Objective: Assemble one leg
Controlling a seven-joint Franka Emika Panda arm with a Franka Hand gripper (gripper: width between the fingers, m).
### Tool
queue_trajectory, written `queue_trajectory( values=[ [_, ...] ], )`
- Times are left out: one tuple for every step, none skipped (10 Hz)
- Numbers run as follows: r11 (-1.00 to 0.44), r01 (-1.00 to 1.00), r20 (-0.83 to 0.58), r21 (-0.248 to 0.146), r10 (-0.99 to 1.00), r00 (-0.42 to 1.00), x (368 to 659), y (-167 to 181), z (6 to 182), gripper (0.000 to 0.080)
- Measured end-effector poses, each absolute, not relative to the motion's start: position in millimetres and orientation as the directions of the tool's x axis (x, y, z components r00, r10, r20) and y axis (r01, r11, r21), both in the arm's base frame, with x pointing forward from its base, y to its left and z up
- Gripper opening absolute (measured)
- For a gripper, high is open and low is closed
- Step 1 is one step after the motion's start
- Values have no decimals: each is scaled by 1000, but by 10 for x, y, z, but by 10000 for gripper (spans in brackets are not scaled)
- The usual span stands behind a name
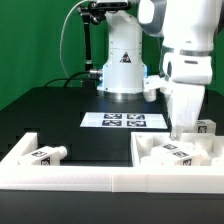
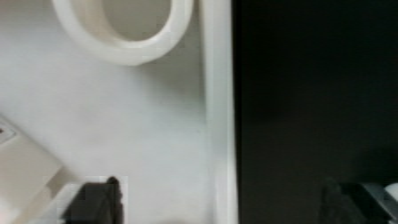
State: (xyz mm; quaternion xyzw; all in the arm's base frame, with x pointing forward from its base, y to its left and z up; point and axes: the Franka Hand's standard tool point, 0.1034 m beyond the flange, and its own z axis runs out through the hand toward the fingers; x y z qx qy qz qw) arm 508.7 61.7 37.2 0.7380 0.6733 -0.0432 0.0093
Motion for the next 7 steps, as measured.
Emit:
queue_trajectory(
  values=[
    [-111, 993, -78, -27, 991, 109, 5082, 608, 497, 579],
    [-130, 991, -79, -7, 988, 129, 5034, 602, 658, 635],
    [-134, 991, -80, 3, 988, 133, 4950, 620, 775, 645],
    [-125, 992, -80, 4, 989, 125, 4873, 678, 838, 645],
    [-121, 992, -70, 17, 990, 122, 4798, 788, 872, 649],
    [-132, 991, -46, 39, 990, 134, 4715, 908, 840, 649],
    [-123, 992, -51, 28, 991, 124, 4691, 888, 821, 649]
  ],
)
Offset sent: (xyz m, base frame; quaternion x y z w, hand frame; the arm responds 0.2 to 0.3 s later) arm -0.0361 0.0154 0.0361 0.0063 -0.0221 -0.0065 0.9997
